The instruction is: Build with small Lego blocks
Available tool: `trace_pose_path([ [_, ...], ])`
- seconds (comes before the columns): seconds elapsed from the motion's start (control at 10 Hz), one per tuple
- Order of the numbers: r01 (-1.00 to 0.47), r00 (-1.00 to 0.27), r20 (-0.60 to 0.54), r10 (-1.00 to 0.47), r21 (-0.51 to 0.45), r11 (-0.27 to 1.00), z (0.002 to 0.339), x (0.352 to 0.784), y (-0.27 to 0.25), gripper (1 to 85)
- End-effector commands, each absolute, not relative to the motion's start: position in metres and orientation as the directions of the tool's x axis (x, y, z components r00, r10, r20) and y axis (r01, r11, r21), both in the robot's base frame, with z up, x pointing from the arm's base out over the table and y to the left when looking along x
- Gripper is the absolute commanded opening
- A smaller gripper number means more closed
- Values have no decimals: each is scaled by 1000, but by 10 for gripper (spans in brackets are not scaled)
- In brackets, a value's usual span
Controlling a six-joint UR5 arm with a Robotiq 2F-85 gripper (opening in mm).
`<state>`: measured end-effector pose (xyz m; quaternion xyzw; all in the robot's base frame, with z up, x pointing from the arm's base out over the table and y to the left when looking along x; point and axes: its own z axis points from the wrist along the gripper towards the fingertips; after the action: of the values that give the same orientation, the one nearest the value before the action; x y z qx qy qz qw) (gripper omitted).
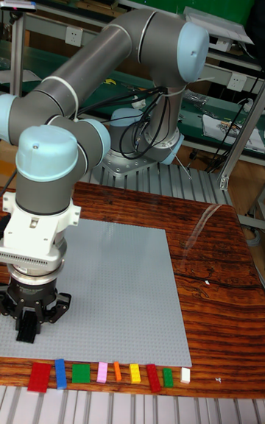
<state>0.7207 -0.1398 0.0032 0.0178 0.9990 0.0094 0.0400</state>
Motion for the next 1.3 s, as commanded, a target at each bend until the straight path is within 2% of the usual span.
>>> trace_pose_path([
  [0.0,21,-996,-91,24,32,999,2,721,-137,10],
  [0.4,-44,-997,-68,-40,55,998,3,712,-138,10],
  [1.2,-32,-995,-95,-25,75,997,-1,719,-135,10],
])
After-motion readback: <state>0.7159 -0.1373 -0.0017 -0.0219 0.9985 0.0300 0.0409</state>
